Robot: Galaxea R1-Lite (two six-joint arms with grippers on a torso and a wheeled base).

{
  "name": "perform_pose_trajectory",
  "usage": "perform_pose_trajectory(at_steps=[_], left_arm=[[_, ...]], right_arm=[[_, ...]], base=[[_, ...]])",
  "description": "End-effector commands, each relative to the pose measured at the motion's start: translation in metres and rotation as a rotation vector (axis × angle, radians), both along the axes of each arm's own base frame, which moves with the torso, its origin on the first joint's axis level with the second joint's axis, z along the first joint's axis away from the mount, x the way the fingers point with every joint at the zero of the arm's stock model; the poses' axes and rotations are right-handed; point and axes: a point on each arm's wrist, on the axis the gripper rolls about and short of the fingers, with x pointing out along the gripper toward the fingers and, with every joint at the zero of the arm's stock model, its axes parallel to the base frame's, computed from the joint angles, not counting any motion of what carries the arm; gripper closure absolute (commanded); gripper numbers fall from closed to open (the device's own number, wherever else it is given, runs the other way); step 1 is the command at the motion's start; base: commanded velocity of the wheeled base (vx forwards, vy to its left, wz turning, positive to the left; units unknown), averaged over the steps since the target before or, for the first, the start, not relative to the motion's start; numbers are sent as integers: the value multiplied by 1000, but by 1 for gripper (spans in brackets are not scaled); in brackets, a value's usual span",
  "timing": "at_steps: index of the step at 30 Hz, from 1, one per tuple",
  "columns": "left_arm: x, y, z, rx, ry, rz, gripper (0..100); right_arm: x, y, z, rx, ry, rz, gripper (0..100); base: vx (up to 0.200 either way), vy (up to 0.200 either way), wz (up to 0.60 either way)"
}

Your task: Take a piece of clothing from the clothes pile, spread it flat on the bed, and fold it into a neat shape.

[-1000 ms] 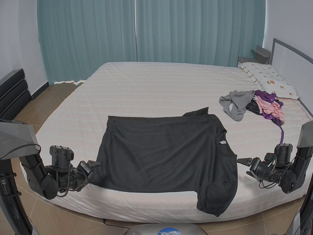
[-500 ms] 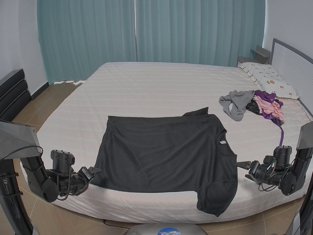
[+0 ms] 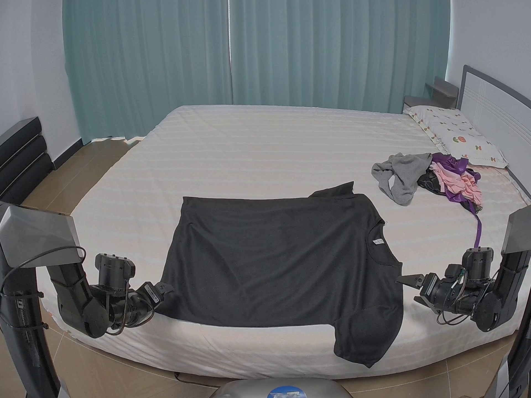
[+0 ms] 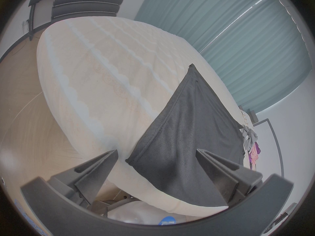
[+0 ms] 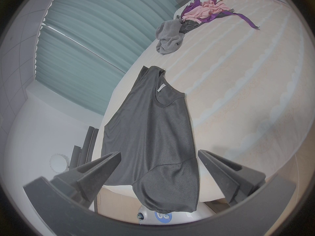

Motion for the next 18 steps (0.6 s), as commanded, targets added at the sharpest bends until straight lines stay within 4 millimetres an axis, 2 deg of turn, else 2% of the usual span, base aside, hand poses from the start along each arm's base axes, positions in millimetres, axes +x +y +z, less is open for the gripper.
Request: perform_pose_trajectory(at_steps=[1,2,7,11,18], left_arm=[[4,-1,-7,7,14,-1,0],[4,-1,-7,11,13,0,100],[1,0,-9,40,20,-4,100],[-9,2,-12,129,45,-15,100],[-19,4,-12,147,71,-27,100]], right_arm=[[1,1,-4,-2,11,4,0],[1,1,-5,-4,10,4,0],[2,1,-10,-10,0,7,0],[1,2,-12,-12,-10,13,0],[1,8,-16,-13,7,35,0]], base=[[0,0,0],[0,0,0],[0,0,0],[0,0,0],[0,0,0]])
